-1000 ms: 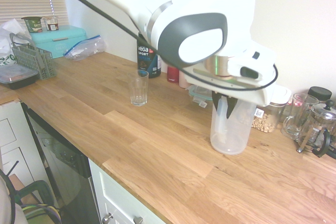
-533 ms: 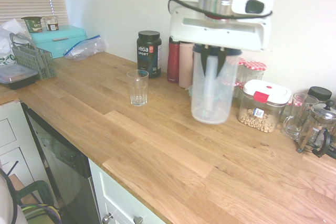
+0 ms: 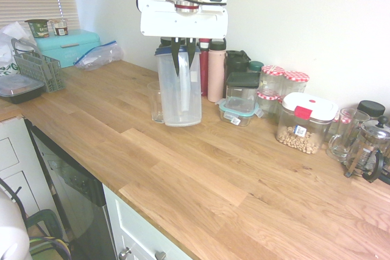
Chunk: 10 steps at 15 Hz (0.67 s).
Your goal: Pour me some water
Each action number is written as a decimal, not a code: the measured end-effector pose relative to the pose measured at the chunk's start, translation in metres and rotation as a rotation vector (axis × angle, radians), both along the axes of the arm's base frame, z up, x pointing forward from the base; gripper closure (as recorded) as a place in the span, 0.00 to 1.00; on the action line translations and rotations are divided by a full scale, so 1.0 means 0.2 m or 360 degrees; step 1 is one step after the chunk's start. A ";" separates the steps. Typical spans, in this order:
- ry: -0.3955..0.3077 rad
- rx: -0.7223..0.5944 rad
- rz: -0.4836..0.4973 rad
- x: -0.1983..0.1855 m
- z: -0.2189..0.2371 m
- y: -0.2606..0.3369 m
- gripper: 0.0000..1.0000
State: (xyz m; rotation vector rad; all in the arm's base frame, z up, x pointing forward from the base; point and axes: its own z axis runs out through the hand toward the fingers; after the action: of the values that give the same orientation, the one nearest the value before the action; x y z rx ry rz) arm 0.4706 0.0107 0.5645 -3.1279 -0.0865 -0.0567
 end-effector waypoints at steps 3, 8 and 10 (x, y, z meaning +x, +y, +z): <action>0.0114 -0.0170 0.0204 0.17 -0.04 0.08 1.00; 0.0241 -0.0495 0.0551 0.28 -0.06 0.22 1.00; 0.0269 -0.0613 0.0677 0.29 -0.07 0.23 1.00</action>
State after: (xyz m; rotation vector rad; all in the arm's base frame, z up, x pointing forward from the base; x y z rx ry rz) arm 0.5290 0.0561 0.5510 -3.3849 -0.8486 0.2573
